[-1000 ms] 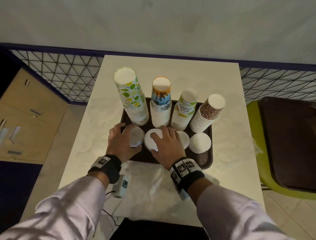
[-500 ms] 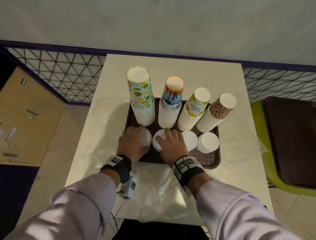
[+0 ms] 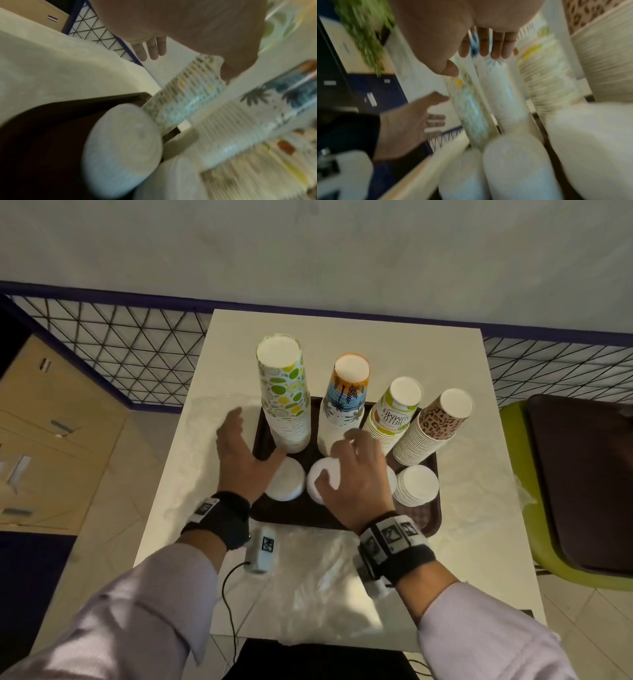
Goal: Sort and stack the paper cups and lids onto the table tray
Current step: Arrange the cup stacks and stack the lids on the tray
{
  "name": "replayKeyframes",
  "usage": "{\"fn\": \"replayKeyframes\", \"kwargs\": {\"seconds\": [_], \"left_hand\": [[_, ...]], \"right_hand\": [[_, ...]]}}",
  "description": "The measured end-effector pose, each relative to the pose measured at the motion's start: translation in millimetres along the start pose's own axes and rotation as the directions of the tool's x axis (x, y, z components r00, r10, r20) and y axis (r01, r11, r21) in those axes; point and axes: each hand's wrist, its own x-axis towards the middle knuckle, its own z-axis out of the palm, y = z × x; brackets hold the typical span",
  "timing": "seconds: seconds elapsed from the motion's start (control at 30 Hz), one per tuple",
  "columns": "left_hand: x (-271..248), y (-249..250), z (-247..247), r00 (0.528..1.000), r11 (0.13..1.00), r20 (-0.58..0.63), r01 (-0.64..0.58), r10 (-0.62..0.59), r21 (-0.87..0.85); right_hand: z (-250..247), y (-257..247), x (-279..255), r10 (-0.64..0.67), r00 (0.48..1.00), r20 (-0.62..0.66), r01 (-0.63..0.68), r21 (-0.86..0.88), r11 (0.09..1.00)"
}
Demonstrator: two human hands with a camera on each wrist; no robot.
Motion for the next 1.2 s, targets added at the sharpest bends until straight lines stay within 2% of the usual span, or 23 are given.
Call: {"fn": "replayKeyframes", "kwargs": {"seconds": [0.07, 0.13, 0.2, 0.3, 0.4, 0.47, 0.7, 1.2], "left_hand": [[16, 19, -6, 1.0, 0.992, -0.009, 0.021, -0.022, -0.127], [29, 39, -7, 0.999, 0.98, 0.031, 0.03, -0.024, -0.199], [40, 53, -3, 0.997, 0.97, 0.071, 0.054, -0.038, -0.239], [46, 61, 5, 0.99, 0.971, 0.133, 0.074, -0.044, -0.228], [46, 64, 7, 0.987, 0.984, 0.149, 0.083, -0.059, -0.155], [46, 66, 6, 0.988, 0.991, 0.13, 0.091, -0.078, -0.102], [42, 65, -2, 0.988, 0.993, 0.136, 0.081, -0.069, -0.083], [38, 70, -8, 0.983, 0.994, 0.165, 0.087, -0.076, -0.066]], "right_hand": [[-28, -8, 14, 0.05, 0.972, -0.23, -0.023, 0.12, 0.993], [-54, -14, 36, 0.105, 0.946, -0.305, -0.059, 0.158, 0.986], [-69, -17, 59, 0.086, 0.958, -0.273, -0.054, 0.121, 0.991], [-73, -15, 82, 0.021, 0.996, -0.083, -0.017, 0.048, 0.999], [-65, -11, 92, 0.0, 0.997, 0.076, -0.002, 0.033, 0.999], [-58, -10, 95, 0.002, 0.99, 0.138, -0.004, 0.008, 1.0], [-44, -14, 97, 0.019, 0.99, 0.137, -0.015, -0.031, 0.999], [-46, -13, 95, 0.009, 0.993, 0.115, 0.001, -0.08, 0.997]]}}
